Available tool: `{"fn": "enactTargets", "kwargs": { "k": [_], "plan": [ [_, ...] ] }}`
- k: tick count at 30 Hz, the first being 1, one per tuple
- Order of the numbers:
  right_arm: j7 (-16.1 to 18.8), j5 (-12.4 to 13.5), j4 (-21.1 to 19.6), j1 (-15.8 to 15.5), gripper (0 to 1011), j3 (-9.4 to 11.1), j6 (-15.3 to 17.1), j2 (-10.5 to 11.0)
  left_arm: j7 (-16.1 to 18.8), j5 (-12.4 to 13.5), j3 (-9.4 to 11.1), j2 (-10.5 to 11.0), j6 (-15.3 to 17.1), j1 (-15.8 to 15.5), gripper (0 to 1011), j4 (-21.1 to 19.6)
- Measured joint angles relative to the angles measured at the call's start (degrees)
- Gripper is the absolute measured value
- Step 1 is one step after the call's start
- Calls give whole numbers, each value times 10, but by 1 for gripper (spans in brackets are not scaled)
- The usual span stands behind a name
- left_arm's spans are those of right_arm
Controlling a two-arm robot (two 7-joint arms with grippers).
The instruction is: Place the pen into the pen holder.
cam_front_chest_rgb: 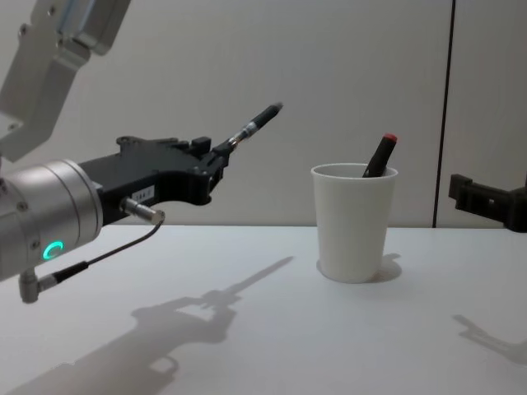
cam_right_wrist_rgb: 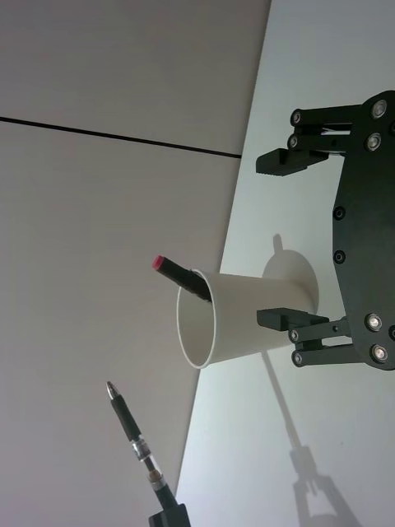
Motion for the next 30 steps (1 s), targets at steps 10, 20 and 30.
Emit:
{"fn": "enactTargets", "kwargs": {
  "k": [10, 20, 30],
  "plan": [
    [0, 0, 0, 0, 1001, 0, 0, 0, -73, -26, 7, 8, -18, -21, 186, 8],
    [0, 0, 0, 0, 1001, 0, 0, 0, -151, -46, 23, 9, -31, -47, 186, 22],
    [0, 0, 0, 0, 1001, 0, 0, 0, -225, -66, 45, 7, -41, -72, 186, 36]
  ]
}}
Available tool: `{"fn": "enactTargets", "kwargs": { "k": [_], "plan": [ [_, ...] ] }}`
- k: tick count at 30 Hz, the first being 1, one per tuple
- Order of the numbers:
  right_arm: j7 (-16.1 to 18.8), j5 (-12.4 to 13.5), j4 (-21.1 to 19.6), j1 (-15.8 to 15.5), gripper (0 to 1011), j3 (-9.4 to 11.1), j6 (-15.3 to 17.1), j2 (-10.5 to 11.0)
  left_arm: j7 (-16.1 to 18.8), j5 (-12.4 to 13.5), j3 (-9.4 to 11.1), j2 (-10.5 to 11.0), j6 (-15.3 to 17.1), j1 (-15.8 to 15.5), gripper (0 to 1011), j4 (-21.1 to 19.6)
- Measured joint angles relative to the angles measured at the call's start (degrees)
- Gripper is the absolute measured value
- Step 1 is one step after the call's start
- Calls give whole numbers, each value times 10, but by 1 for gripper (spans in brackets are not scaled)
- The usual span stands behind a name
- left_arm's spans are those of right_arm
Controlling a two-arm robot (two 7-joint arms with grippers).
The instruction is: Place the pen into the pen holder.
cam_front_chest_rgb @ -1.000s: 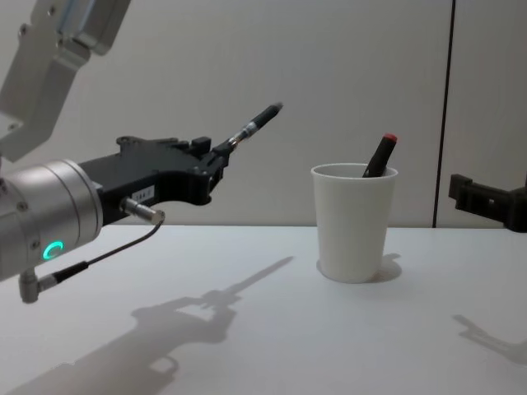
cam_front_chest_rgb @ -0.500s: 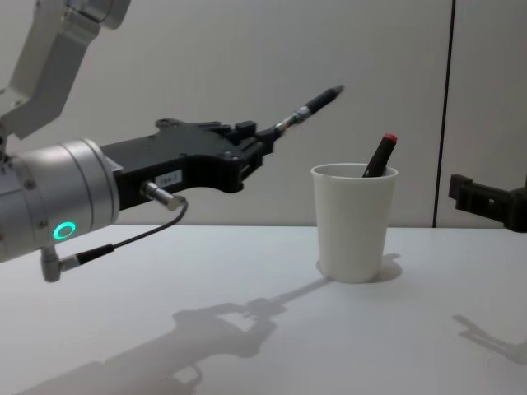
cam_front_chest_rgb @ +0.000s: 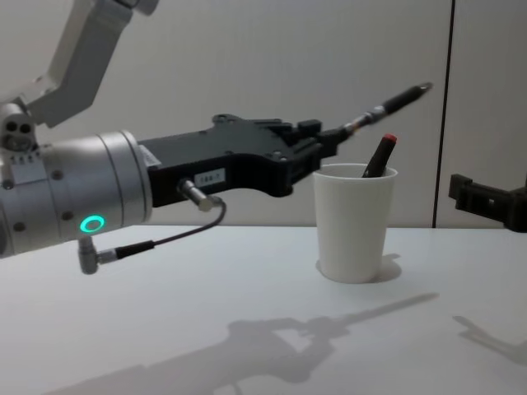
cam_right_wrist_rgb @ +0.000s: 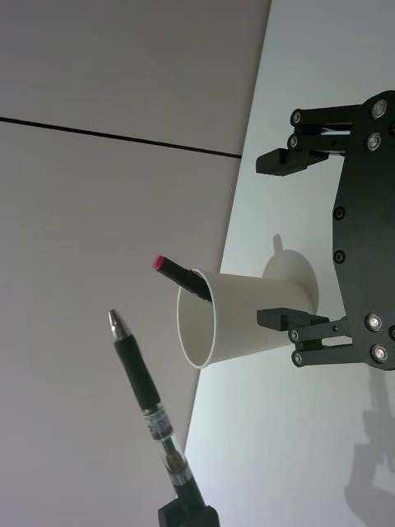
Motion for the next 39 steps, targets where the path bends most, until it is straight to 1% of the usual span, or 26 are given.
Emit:
{"fn": "enactTargets", "kwargs": {
  "k": [6, 10, 20, 32, 36, 39],
  "plan": [
    [0, 0, 0, 0, 1001, 0, 0, 0, -33, -12, 12, 0, -4, -9, 186, 3],
    [0, 0, 0, 0, 1001, 0, 0, 0, -45, -17, 18, -1, -5, -11, 186, 4],
    [0, 0, 0, 0, 1001, 0, 0, 0, -55, -23, 26, -3, -9, -14, 186, 5],
    [6, 1, 0, -1, 1001, 2, -1, 0, -58, -27, 30, -4, -11, -16, 186, 6],
    [15, 9, -1, -2, 1001, 6, -2, 1, -59, -27, 30, -4, -12, -16, 186, 6],
    [30, 23, -3, -4, 1001, 11, -4, 3, -59, -27, 31, -4, -12, -16, 186, 6]
  ]
}}
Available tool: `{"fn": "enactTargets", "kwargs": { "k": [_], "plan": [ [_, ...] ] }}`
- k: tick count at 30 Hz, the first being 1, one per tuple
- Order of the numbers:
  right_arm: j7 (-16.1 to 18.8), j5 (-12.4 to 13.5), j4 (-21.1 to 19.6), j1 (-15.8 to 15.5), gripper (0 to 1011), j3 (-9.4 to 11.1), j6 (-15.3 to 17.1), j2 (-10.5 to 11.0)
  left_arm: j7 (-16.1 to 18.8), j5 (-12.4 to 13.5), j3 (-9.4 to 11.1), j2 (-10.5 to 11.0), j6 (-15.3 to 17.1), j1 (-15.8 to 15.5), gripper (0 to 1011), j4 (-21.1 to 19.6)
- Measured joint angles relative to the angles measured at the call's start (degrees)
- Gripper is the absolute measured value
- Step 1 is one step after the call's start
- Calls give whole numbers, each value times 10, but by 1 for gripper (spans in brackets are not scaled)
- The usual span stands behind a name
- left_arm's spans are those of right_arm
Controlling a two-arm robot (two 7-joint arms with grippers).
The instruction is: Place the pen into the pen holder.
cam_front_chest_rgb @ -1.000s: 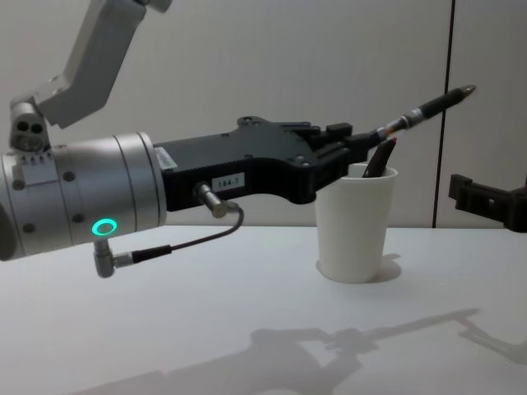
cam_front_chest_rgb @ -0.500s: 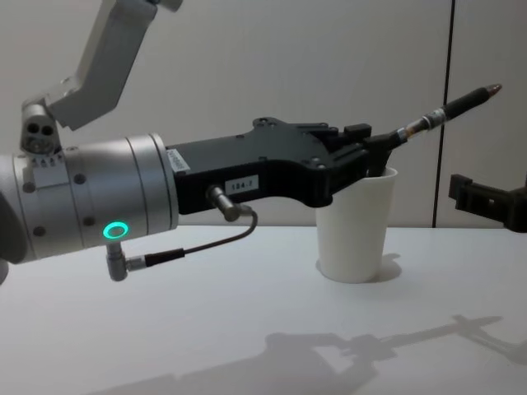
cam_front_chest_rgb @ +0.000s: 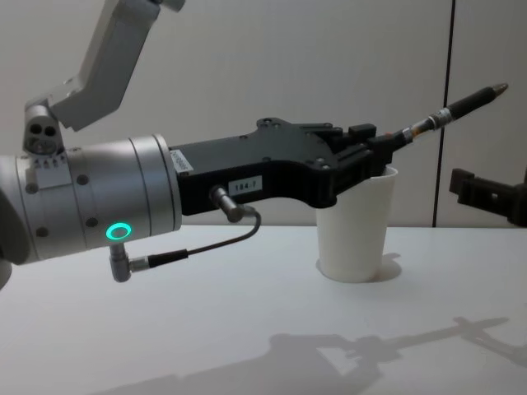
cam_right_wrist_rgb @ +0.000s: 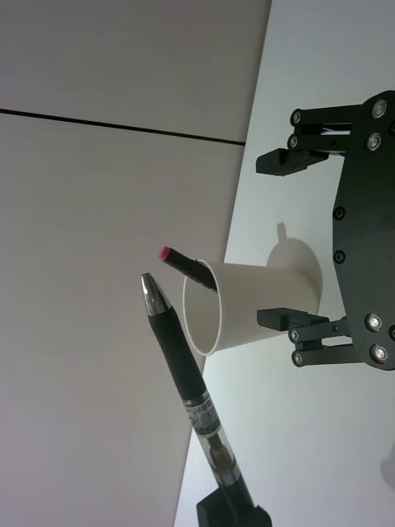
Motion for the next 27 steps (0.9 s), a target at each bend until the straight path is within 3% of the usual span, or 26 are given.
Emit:
{"fn": "enactTargets", "kwargs": {
  "k": [4, 14, 15, 17, 27],
  "plan": [
    [15, 16, -3, -3, 1001, 6, 0, 2, 0, 0, 0, 0, 0, 0, 186, 0],
    [86, 107, -18, -17, 1001, 39, 26, 22, -1, -1, 1, 0, -1, 0, 186, 0],
    [86, 107, -18, -17, 1001, 39, 26, 22, -1, -1, 1, 0, -1, 0, 186, 0],
    [110, 140, -22, -22, 1001, 50, 43, 32, -1, -1, 1, 0, -1, 0, 186, 0],
    [183, 241, -32, -40, 1001, 84, 105, 66, -1, -1, 1, 0, -1, 0, 185, 0]
  ]
}}
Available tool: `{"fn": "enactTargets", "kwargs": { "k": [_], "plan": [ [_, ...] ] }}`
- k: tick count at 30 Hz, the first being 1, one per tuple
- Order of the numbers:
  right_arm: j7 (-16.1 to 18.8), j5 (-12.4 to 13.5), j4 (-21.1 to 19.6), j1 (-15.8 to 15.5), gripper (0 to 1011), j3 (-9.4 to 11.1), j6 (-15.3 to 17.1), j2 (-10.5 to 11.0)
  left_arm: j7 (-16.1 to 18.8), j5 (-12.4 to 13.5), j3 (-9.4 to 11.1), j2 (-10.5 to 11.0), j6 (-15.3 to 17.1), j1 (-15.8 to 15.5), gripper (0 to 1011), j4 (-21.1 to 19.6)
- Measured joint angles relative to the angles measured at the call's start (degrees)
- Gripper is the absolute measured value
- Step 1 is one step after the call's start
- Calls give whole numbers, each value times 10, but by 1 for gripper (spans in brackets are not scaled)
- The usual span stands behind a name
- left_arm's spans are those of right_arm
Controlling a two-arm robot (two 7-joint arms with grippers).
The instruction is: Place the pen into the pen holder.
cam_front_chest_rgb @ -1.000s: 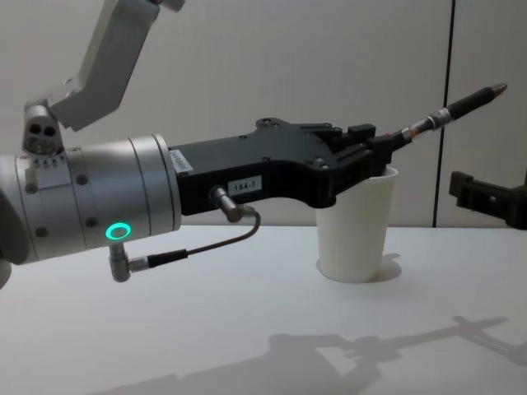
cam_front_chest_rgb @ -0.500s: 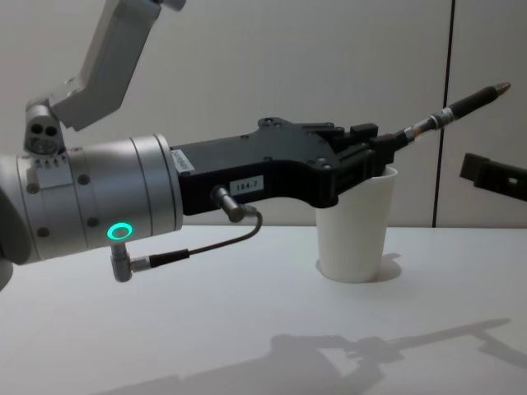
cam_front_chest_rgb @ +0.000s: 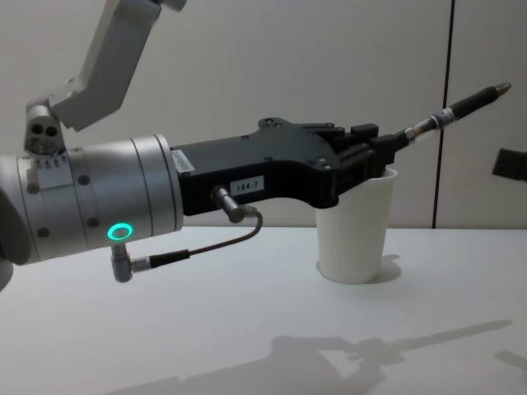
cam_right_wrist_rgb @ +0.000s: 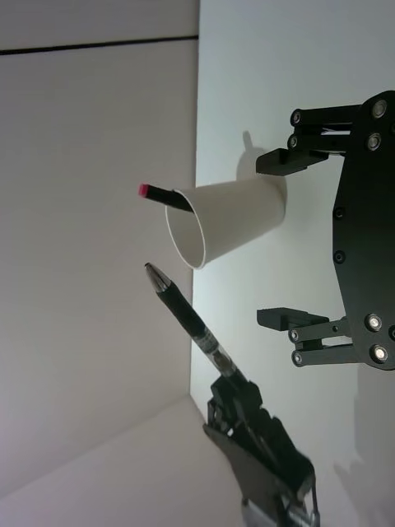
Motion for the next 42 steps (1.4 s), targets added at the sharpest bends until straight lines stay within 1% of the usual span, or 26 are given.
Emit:
{"fn": "enactTargets", "kwargs": {
  "k": [2, 5, 8, 9, 10, 11, 12, 14, 16, 21, 22, 25, 30, 38, 42],
  "plan": [
    [11, 16, -1, -2, 1001, 4, 10, 3, 0, 0, 0, 0, 0, 0, 186, 0],
    [29, 51, -3, -7, 1001, 15, 29, 9, 0, 0, 0, 0, 0, 0, 186, 0],
    [38, 72, -4, -9, 1001, 21, 42, 11, 0, 0, 0, 0, 0, 0, 186, 0],
    [42, 87, -5, -10, 1001, 24, 50, 11, 0, 0, 0, 0, 0, 0, 186, 0],
    [42, 87, -5, -10, 1001, 24, 50, 11, 0, 0, 0, 0, 0, 0, 186, 0],
    [45, 101, -5, -11, 1001, 27, 57, 10, 0, 0, 0, 0, 0, 0, 186, 0],
    [47, 115, -6, -11, 1001, 30, 64, 9, 0, 0, 0, 0, 0, 0, 186, 0],
    [48, 125, -6, -11, 1001, 31, 71, 6, 0, 0, 0, 0, 0, 0, 185, 0],
    [48, 144, -6, -10, 1001, 34, 82, 2, 0, 0, 0, 0, 0, 0, 186, 0],
    [40, 182, -5, -2, 1001, 34, 104, -10, 0, 0, 0, 0, 0, 0, 186, 0],
    [40, 182, -5, -2, 1001, 34, 104, -10, 0, 0, 0, 0, 0, 0, 186, 0],
    [33, 201, 1, 7, 1001, 31, 116, -19, 0, 0, 0, 0, 0, 0, 185, 0],
    [26, 221, 11, 20, 1001, 23, 128, -29, 0, 0, 0, 0, 0, 0, 186, 0],
    [26, 239, 28, 40, 1001, 8, 137, -39, 0, 0, 0, 0, 0, 0, 186, 0],
    [29, 243, 37, 49, 1001, 0, 138, -44, 0, 0, 0, 0, 0, 0, 186, 0]
  ]
}}
